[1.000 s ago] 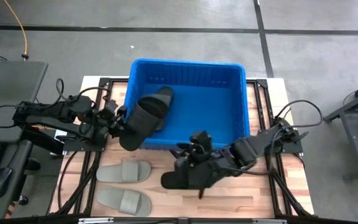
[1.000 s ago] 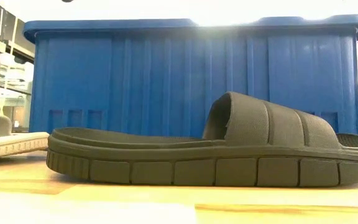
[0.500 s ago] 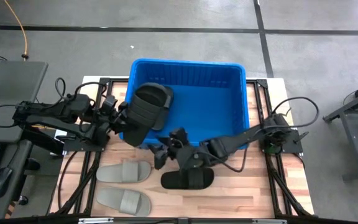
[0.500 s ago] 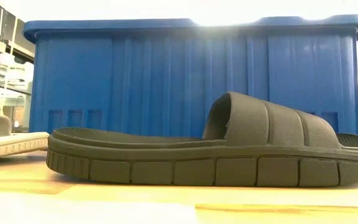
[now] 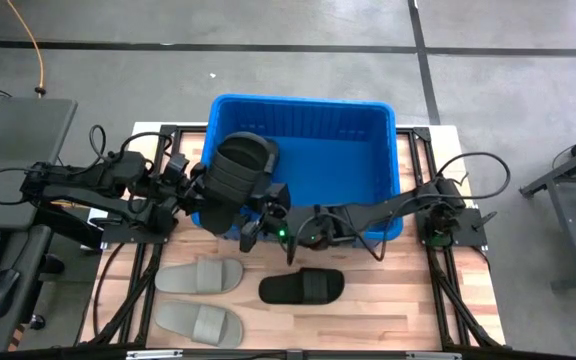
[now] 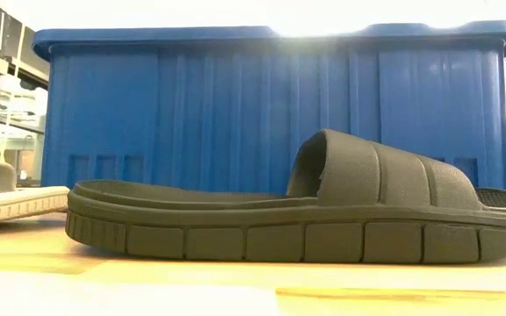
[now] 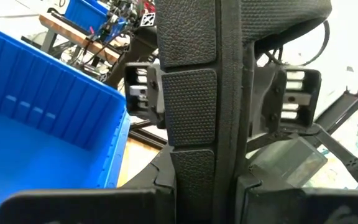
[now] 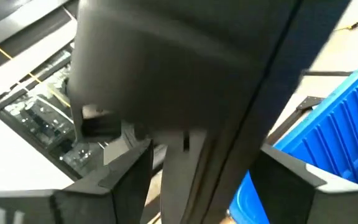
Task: Pick and place slides into bin
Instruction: Put the bottom black slide into the blue bin
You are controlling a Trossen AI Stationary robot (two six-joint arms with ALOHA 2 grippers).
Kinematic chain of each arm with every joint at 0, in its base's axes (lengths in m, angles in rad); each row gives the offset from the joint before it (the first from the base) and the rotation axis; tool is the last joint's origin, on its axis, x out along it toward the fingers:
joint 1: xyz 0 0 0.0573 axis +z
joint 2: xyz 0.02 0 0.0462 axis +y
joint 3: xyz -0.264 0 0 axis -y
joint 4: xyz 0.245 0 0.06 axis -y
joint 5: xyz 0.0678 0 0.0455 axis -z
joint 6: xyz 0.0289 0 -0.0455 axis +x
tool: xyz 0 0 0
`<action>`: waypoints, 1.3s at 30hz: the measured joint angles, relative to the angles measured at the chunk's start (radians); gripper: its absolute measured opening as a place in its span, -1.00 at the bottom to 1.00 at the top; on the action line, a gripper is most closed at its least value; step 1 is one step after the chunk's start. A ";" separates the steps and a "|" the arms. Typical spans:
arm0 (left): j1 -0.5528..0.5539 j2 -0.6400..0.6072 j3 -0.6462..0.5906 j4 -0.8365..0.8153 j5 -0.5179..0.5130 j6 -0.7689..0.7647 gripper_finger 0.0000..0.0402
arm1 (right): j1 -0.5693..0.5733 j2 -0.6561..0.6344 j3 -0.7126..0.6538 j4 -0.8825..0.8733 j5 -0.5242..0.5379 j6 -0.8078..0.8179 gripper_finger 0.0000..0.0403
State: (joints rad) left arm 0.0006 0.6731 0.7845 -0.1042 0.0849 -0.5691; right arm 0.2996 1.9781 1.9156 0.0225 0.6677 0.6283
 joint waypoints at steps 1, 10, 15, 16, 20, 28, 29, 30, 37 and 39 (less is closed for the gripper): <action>0.000 0.000 0.000 0.000 0.000 0.000 -0.75 | -0.006 0.000 0.000 0.002 -0.008 0.000 0.22; 0.000 0.000 0.000 0.002 0.001 0.007 -0.75 | -0.014 0.000 0.000 -0.001 -0.037 -0.017 -0.14; -0.001 -0.002 0.000 0.002 0.009 0.012 -0.75 | -0.018 0.000 0.000 -0.001 -0.050 -0.007 -0.81; 0.000 -0.002 0.000 0.001 0.007 0.011 -0.75 | -0.020 0.000 0.000 0.000 -0.054 -0.004 -0.82; 0.000 -0.001 0.000 -0.002 0.004 0.012 -0.70 | -0.020 -0.001 0.000 -0.009 -0.037 0.040 -0.82; 0.000 -0.014 -0.001 -0.016 -0.010 0.021 -0.07 | 0.012 -0.009 0.000 -0.120 0.023 0.135 -0.82; 0.000 -0.018 -0.001 -0.025 -0.010 0.022 -0.02 | 0.017 -0.009 0.000 -0.130 0.030 0.134 -0.82; 0.000 -0.020 0.000 -0.030 -0.012 0.023 0.03 | 0.023 -0.010 0.000 -0.143 0.032 0.135 -0.82; 0.000 -0.032 0.000 -0.126 -0.019 0.015 0.28 | 0.051 -0.061 0.001 -0.295 0.098 0.240 -0.82; 0.000 -0.040 0.000 -0.156 -0.020 0.012 0.37 | 0.056 -0.072 0.001 -0.363 0.110 0.277 -0.82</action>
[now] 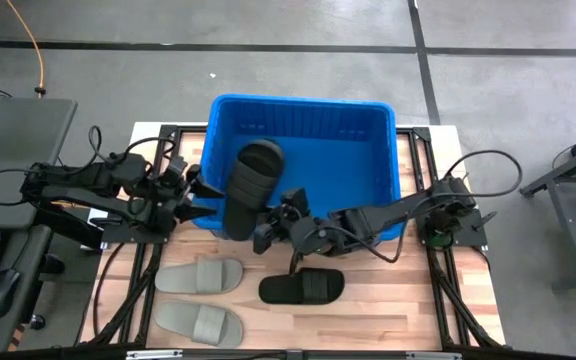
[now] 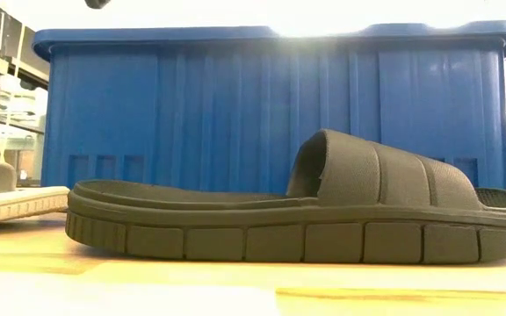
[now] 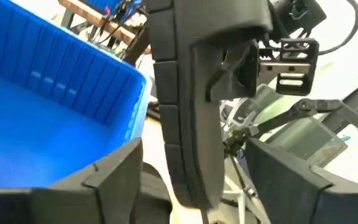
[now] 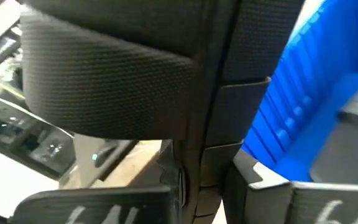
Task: Pick and place slides into bin
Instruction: Put the bottom black slide into the blue bin
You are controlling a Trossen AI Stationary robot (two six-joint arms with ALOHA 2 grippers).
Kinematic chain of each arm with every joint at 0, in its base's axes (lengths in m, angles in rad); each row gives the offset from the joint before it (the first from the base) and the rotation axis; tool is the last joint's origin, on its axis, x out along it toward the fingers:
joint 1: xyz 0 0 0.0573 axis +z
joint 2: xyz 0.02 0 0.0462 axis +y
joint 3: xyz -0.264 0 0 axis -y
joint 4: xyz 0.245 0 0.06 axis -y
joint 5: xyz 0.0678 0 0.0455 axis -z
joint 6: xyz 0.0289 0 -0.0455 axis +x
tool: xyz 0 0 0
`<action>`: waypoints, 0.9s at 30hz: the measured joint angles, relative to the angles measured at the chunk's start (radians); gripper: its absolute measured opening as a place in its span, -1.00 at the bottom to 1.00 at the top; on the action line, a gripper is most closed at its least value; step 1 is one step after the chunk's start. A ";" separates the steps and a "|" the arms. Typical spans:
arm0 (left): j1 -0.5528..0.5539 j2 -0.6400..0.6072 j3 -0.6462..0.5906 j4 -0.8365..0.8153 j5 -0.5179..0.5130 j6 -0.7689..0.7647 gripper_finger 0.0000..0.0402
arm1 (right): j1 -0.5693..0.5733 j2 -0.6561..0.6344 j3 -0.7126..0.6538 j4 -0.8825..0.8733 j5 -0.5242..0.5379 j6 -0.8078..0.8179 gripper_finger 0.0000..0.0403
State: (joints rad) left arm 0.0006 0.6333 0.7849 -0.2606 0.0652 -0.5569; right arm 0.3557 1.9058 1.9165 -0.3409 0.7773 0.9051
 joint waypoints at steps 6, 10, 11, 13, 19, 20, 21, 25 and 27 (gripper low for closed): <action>0.000 -0.010 -0.001 -0.066 -0.001 -0.021 0.67 | 0.006 -0.047 0.000 -0.143 -0.010 0.090 -0.82; 0.000 -0.030 -0.001 -0.065 0.002 -0.027 0.84 | 0.005 -0.067 0.000 -0.277 -0.030 0.178 -0.82; 0.000 -0.036 0.000 -0.065 0.002 -0.027 0.87 | 0.000 -0.075 0.000 -0.314 -0.037 0.211 -0.82; 0.000 -0.048 -0.001 -0.067 0.004 -0.025 0.92 | -0.011 -0.089 0.000 -0.391 -0.063 0.265 -0.82; 0.000 -0.115 -0.001 -0.042 0.025 -0.004 0.95 | -0.075 -0.108 0.000 -0.536 -0.194 0.291 -0.82; -0.001 -0.126 -0.001 -0.033 0.029 -0.004 0.95 | -0.091 -0.114 0.000 -0.547 -0.215 0.285 -0.82; -0.001 -0.137 -0.001 -0.024 0.032 -0.004 0.95 | -0.108 -0.117 0.000 -0.552 -0.233 0.275 -0.82; -0.001 -0.177 -0.001 -0.021 0.030 -0.022 0.95 | -0.179 -0.123 0.000 -0.561 -0.309 0.218 -0.82; -0.001 -0.194 -0.001 -0.021 0.028 -0.024 0.95 | -0.219 -0.129 0.000 -0.563 -0.350 0.200 -0.82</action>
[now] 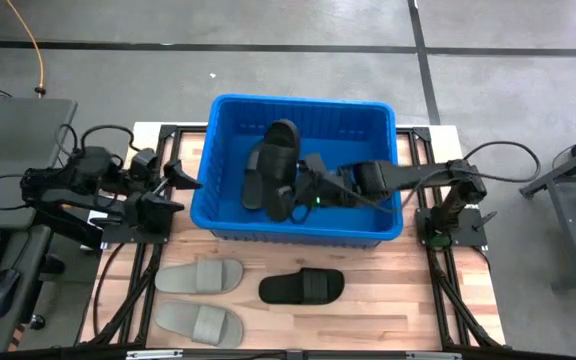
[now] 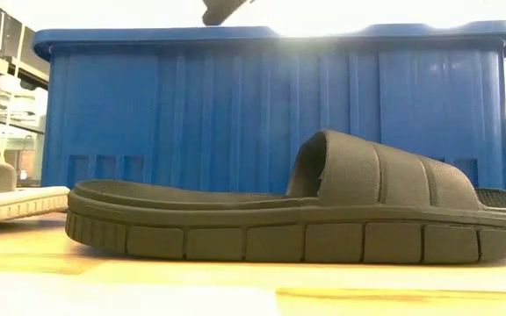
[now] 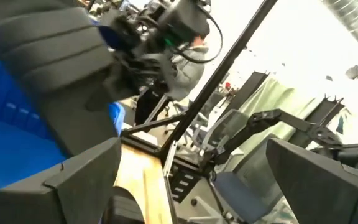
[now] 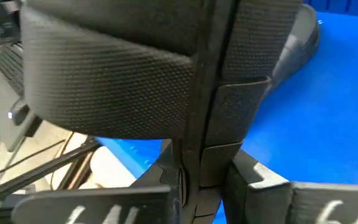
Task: Pick and place slides into bin
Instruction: Put the bottom black slide into the blue bin
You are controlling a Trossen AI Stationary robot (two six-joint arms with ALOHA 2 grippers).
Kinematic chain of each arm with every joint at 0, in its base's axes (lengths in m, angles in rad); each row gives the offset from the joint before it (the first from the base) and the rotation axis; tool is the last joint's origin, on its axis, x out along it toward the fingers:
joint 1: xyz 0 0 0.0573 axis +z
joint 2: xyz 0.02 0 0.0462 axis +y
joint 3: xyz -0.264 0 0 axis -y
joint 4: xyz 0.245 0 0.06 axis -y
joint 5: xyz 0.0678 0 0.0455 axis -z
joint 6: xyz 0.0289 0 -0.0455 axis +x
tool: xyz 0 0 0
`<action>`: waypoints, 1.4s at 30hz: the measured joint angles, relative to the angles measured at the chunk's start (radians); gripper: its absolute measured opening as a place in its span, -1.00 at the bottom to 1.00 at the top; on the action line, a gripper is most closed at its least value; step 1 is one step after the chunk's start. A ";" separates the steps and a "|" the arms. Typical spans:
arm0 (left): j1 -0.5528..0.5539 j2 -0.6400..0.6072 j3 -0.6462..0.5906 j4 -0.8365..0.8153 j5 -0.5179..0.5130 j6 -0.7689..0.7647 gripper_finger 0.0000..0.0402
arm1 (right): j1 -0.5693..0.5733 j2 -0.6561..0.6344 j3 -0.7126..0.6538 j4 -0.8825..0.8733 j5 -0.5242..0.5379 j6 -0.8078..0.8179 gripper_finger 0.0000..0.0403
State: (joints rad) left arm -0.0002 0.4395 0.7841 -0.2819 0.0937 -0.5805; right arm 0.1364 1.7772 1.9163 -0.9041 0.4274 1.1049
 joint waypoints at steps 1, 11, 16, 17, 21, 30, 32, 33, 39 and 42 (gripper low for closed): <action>0.000 -0.006 0.000 0.000 0.000 -0.001 0.95 | -0.021 -0.002 0.000 0.000 -0.023 -0.007 -0.82; 0.000 -0.020 0.000 0.000 0.000 -0.004 0.95 | -0.212 -0.002 0.000 0.002 -0.293 -0.028 -0.82; 0.000 -0.019 0.000 0.009 0.000 -0.030 0.95 | -0.283 -0.001 0.000 0.002 -0.387 0.021 -0.82; 0.000 -0.019 0.000 0.021 0.000 -0.033 0.95 | -0.295 0.001 0.000 0.002 -0.406 0.023 -0.82; 0.000 -0.019 0.000 0.091 0.003 -0.053 0.95 | -0.345 0.006 0.000 -0.035 -0.468 0.049 -0.82; 0.000 -0.019 0.000 0.176 0.003 -0.055 0.95 | -0.436 0.035 -0.001 -0.155 -0.569 0.054 -0.82; 0.000 -0.019 0.000 0.176 0.003 -0.055 0.95 | -0.447 0.056 -0.001 -0.159 -0.612 0.074 -0.82; 0.000 -0.019 0.000 0.176 0.003 -0.055 0.95 | -0.451 0.072 -0.001 -0.163 -0.633 0.075 -0.82; 0.000 -0.019 0.000 0.176 0.003 -0.054 0.95 | -0.451 0.160 -0.001 -0.159 -0.699 0.040 -0.82; 0.000 -0.019 0.000 0.176 0.003 -0.054 0.95 | -0.457 0.198 -0.001 -0.169 -0.732 0.022 -0.82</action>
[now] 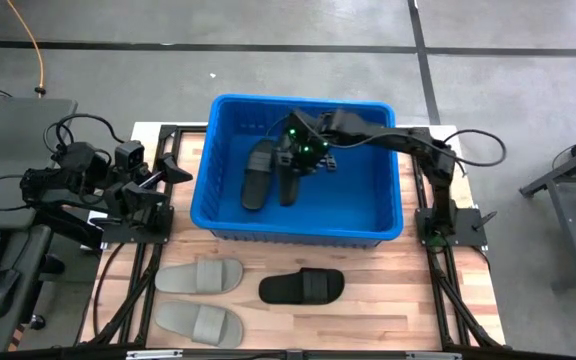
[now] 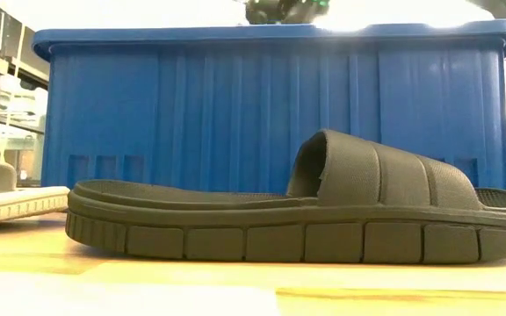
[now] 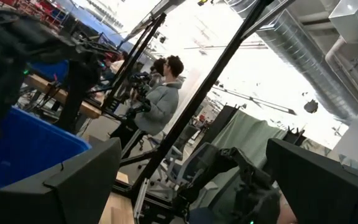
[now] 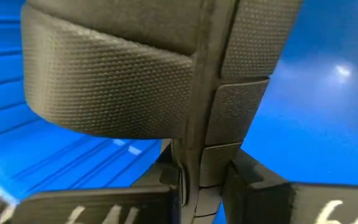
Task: Pick and place slides into bin
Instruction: Put the bottom black slide into the blue bin
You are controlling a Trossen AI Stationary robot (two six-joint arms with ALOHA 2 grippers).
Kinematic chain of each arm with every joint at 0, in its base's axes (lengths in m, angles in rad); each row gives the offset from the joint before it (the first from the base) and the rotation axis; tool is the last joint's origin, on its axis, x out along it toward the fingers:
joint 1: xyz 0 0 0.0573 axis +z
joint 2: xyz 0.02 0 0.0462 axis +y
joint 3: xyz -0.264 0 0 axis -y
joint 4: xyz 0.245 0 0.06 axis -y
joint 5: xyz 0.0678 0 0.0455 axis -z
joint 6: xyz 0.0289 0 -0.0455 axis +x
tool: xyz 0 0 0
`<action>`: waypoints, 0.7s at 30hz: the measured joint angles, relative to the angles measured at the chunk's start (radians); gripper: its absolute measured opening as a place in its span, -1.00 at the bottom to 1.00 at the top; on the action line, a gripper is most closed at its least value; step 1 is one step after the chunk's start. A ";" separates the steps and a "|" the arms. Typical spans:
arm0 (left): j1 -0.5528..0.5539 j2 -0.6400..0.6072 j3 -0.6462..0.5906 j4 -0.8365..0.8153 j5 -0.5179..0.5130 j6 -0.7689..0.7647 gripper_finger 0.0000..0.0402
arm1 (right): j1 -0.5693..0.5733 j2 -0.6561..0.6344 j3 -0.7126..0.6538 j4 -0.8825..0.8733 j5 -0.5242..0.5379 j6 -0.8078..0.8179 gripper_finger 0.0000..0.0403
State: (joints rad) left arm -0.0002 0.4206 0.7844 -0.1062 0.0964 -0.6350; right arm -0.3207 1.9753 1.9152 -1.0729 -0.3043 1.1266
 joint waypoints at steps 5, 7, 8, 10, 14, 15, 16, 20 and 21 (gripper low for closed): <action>0.000 0.000 0.000 0.000 0.000 0.000 0.95 | -0.021 0.044 0.000 -0.035 -0.027 -0.006 -0.82; 0.000 0.000 0.000 0.000 0.000 0.000 0.95 | -0.029 0.061 0.000 -0.058 -0.032 -0.008 -0.82; 0.000 0.000 0.000 0.000 0.000 0.000 0.95 | -0.035 0.069 0.000 -0.065 -0.033 -0.008 -0.82; 0.000 0.000 0.000 0.000 0.000 0.000 0.95 | -0.047 0.082 0.000 -0.068 -0.043 -0.004 -0.82; 0.000 0.000 0.000 0.000 0.000 0.002 0.95 | -0.067 0.111 0.000 -0.070 -0.081 0.013 -0.82; 0.000 0.000 0.000 0.000 0.000 0.002 0.95 | -0.071 0.118 0.000 -0.071 -0.092 0.021 -0.82; 0.000 0.000 0.000 0.000 0.000 0.002 0.95 | -0.075 0.125 0.000 -0.072 -0.107 0.024 -0.82; 0.000 0.000 0.000 0.000 0.000 0.002 0.95 | -0.087 0.156 0.000 -0.065 -0.175 0.057 -0.82; 0.000 0.000 0.000 0.000 0.000 0.002 0.95 | -0.088 0.161 0.000 -0.058 -0.192 0.064 -0.82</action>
State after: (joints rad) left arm -0.0002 0.4206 0.7845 -0.1066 0.0963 -0.6334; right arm -0.4083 2.1362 1.9156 -1.1309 -0.4961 1.1902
